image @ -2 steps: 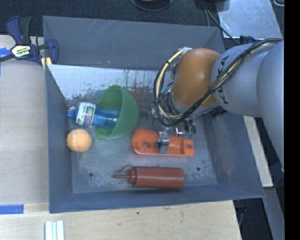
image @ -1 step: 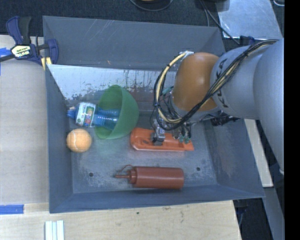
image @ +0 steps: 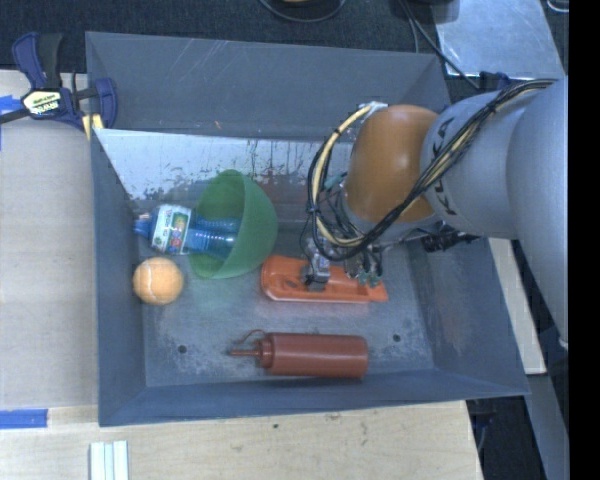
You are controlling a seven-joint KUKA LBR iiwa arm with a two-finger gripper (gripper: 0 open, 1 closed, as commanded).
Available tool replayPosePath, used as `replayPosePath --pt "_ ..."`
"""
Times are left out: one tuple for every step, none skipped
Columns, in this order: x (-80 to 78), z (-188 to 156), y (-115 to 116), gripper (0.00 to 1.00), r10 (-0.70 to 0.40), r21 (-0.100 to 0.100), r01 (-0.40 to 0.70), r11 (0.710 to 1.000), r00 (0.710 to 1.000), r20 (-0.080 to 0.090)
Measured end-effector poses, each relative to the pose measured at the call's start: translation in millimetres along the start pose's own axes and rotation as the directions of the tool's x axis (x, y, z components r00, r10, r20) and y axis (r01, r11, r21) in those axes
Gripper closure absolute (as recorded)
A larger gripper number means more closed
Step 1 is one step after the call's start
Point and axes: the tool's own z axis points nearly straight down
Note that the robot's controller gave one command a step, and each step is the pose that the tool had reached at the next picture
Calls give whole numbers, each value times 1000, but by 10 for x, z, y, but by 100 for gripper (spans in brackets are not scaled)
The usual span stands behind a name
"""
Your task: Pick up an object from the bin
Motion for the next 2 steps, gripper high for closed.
replayPosePath --pt "-108 -939 47 100 -32 -1 32 999 999 12" --pt "-208 -1807 105 100 -42 -2 43 999 999 13"
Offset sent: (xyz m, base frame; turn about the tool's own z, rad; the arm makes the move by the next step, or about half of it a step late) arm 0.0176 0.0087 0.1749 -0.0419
